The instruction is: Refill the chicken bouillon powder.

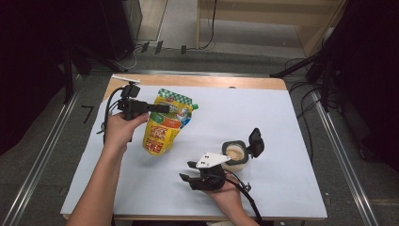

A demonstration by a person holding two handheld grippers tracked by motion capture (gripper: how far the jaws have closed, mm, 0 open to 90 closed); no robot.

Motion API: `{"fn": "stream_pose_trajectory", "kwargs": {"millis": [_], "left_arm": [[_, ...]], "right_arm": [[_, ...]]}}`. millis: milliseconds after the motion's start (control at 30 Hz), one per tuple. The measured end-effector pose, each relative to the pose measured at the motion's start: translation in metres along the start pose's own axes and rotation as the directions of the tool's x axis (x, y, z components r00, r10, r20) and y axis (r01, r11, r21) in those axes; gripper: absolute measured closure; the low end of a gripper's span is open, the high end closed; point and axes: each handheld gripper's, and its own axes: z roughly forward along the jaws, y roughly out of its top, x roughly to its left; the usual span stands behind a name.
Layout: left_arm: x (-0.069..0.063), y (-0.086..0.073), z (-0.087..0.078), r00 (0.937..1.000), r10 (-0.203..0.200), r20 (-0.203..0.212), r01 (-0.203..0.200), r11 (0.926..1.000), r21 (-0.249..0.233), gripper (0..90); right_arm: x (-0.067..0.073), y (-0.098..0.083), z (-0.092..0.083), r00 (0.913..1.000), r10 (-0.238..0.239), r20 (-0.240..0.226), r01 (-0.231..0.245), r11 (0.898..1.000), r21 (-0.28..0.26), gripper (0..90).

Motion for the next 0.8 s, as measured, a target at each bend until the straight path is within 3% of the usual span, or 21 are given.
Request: {"fn": "stream_pose_trajectory", "kwargs": {"millis": [133, 333, 800], "left_arm": [[0.004, 0.007, 0.008, 0.9995, 0.031, 0.011, -0.030, 0.9987, -0.041, 88.9], [0.012, 0.008, 0.014, 0.9998, 0.017, 0.014, -0.017, 0.9989, -0.045, 88.2], [0.010, -0.003, -0.003, 0.9975, 0.068, -0.022, -0.068, 0.9970, -0.036, 87.1]], "right_arm": [[-0.002, -0.003, -0.002, 0.9999, 0.011, 0.008, -0.011, 1.000, 0.008, 47.4], [-0.002, -0.004, -0.005, 0.9998, 0.011, 0.017, -0.011, 1.000, 0.004, 47.4], [-0.006, -0.004, -0.006, 0.9995, 0.027, 0.016, -0.027, 1.000, -0.003, 46.2]]}}
